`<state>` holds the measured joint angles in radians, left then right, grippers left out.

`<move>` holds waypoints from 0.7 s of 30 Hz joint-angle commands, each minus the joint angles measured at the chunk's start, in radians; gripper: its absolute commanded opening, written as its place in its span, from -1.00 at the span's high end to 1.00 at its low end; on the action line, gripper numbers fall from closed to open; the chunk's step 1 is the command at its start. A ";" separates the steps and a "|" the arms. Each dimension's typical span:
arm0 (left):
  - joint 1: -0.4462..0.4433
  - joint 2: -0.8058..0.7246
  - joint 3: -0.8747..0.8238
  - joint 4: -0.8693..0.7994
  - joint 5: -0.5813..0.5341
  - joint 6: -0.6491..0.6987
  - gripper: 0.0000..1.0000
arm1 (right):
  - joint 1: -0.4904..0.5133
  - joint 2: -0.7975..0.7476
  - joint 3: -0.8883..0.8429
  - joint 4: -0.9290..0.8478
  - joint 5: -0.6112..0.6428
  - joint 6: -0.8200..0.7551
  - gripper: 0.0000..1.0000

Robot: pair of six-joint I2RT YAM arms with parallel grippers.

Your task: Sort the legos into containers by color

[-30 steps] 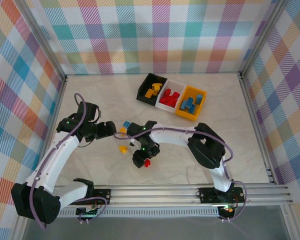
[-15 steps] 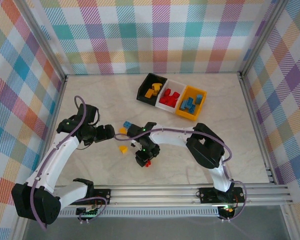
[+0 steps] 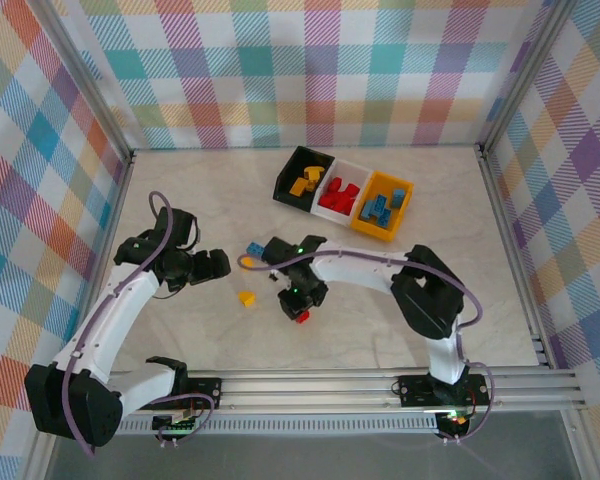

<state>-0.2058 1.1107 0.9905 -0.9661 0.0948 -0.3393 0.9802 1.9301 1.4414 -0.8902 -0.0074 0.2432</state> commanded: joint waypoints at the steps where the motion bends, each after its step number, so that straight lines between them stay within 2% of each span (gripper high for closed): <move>1: 0.019 0.010 0.009 0.001 0.008 0.022 -0.75 | -0.086 -0.063 0.042 -0.031 0.012 0.012 0.24; 3: 0.023 0.021 0.018 0.000 0.015 0.032 -0.75 | -0.145 -0.077 0.065 -0.028 -0.034 0.010 0.23; 5: 0.026 0.033 0.027 -0.005 0.026 0.038 -0.76 | -0.172 -0.073 0.087 -0.032 -0.082 -0.004 0.14; 14: 0.036 0.063 0.029 0.004 0.052 0.056 -0.76 | -0.176 -0.011 0.116 -0.026 -0.059 0.029 0.16; 15: 0.037 0.065 0.027 0.004 0.055 0.057 -0.76 | -0.176 0.000 0.124 -0.034 -0.048 0.026 0.10; 18: 0.037 0.069 0.027 0.004 0.055 0.059 -0.77 | -0.194 0.029 0.146 -0.063 0.032 0.030 -0.34; 21: 0.036 0.072 0.023 0.009 0.067 0.059 -0.77 | -0.251 0.055 0.177 -0.094 0.067 0.077 -0.51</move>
<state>-0.1844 1.1759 0.9939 -0.9653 0.1383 -0.2970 0.7826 1.9594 1.5734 -0.9295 0.0013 0.2756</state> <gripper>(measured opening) 0.886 0.743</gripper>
